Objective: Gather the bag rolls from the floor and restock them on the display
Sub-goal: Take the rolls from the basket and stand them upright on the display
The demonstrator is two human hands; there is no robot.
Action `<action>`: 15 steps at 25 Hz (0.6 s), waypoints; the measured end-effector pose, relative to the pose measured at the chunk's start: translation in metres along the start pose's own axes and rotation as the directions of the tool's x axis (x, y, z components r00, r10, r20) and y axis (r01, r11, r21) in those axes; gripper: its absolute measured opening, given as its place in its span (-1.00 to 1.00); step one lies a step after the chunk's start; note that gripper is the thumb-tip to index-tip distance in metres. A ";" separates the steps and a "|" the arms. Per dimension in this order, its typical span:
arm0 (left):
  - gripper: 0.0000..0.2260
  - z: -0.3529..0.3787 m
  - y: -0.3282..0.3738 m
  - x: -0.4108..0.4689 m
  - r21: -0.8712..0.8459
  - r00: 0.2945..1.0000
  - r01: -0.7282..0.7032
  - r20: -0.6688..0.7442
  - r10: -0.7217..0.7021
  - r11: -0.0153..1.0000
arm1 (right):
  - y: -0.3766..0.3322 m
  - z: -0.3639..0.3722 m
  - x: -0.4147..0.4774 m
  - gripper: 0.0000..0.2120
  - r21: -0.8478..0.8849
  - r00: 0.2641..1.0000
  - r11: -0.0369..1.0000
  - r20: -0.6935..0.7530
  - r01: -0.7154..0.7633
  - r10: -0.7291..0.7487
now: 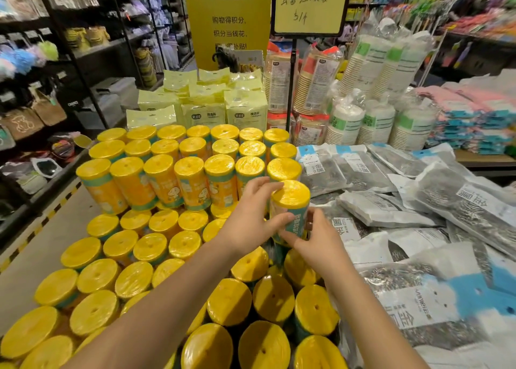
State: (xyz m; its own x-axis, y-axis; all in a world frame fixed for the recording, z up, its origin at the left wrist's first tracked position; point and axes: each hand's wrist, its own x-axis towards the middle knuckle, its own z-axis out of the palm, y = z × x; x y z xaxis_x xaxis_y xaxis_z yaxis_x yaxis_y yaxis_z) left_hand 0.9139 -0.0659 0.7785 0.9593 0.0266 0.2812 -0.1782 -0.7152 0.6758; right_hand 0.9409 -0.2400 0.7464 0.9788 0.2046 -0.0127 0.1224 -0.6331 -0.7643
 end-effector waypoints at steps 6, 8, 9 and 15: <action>-0.42 -0.088 0.003 -0.063 0.347 0.999 0.010 -0.036 0.003 0.938 | -0.059 -0.019 -0.056 -0.23 -0.263 0.922 0.913 -0.147 0.313 -0.359; -0.39 -0.122 0.002 -0.101 0.540 0.998 0.052 -0.045 -0.033 0.840 | -0.097 0.000 -0.075 -0.29 -0.352 0.856 0.795 0.041 0.495 -0.515; -0.38 -0.139 -0.001 -0.123 0.612 0.995 0.096 -0.054 -0.080 0.785 | -0.117 0.016 -0.083 -0.29 -0.381 0.828 0.743 0.135 0.550 -0.544; -0.35 -0.235 -0.030 -0.266 0.729 0.916 0.377 -0.202 -0.346 0.572 | -0.205 0.126 -0.155 -0.28 -0.328 0.653 0.564 0.357 0.758 -0.668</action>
State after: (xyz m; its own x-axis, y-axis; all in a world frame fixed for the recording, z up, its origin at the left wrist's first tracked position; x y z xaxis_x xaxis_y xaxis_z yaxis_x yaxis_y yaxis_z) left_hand 0.6123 0.1129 0.8433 0.8963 0.4131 0.1613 0.4191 -0.9079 -0.0040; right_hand 0.7436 -0.0481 0.8238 0.4982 0.8231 0.2725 0.8645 -0.4472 -0.2295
